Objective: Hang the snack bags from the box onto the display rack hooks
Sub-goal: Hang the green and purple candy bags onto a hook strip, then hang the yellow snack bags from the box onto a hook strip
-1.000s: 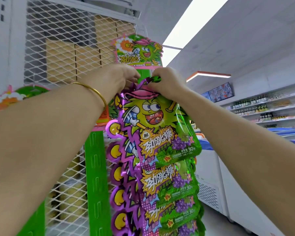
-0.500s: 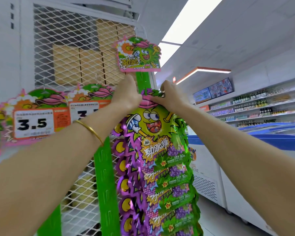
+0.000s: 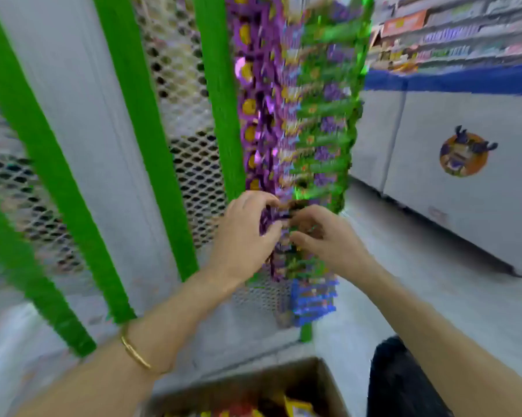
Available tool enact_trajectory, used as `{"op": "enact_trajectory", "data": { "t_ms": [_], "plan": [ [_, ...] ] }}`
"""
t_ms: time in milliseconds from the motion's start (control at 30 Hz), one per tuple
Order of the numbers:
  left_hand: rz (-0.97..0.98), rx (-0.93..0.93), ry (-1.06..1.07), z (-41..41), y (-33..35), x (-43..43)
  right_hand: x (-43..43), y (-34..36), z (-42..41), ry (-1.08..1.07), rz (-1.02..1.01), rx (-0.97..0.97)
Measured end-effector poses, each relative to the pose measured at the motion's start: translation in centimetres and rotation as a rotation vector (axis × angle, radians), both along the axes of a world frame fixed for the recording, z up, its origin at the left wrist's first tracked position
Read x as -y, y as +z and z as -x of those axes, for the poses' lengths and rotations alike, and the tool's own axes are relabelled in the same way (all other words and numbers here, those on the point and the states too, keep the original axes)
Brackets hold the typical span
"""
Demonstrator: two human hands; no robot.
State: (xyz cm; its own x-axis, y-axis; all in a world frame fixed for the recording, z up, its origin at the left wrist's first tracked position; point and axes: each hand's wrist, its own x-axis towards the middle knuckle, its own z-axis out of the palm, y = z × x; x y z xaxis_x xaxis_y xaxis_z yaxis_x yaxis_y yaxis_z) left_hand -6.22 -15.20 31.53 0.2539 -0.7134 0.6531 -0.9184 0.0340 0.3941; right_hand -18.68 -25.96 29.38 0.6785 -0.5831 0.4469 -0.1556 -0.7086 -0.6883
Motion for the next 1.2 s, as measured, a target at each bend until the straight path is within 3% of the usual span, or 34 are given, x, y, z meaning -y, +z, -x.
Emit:
{"op": "enact_trajectory", "data": {
  "t_ms": [100, 267, 567, 667, 767, 867, 1033, 1133, 1200],
  "plan": [
    [-0.287, -0.201, 0.068, -0.3, -10.9, -4.7, -2.8, -11.0, 0.5, 0.091, -0.118, -0.361],
    [-0.546, -0.389, 0.149, -1.8, -22.0, -9.8, -5.1, -21.4, 0.8, 0.198, -0.146, -0.700],
    [-0.625, -0.545, 0.249, -4.0, -26.6, -12.5, -7.1, -29.2, -0.4, 0.075, -0.027, -1.311],
    [-0.613, -0.564, 0.232, -3.7, -26.3, -12.1, -8.2, -29.6, -0.6, 0.084, 0.018, -1.404],
    [-0.604, -0.597, 0.186, -3.1, -25.7, -11.7, -7.5, -28.4, -1.3, 0.097, -0.100, -1.385],
    [-0.687, -0.615, 0.058, -2.2, -25.4, -11.2, -5.3, -26.0, -2.0, -0.036, -0.291, -1.262],
    [-0.868, -0.700, -0.151, -0.3, -23.6, -9.0, -3.3, -20.8, -3.3, -0.185, -0.856, -0.693],
    [-0.718, -0.504, -0.058, -0.3, -22.7, -6.9, -3.8, -18.8, -4.7, -0.088, -1.121, -0.402],
    [-0.540, -0.423, 0.062, -1.7, -22.5, -5.5, -4.0, -17.7, -5.7, -0.004, -1.176, -0.337]
  ]
}}
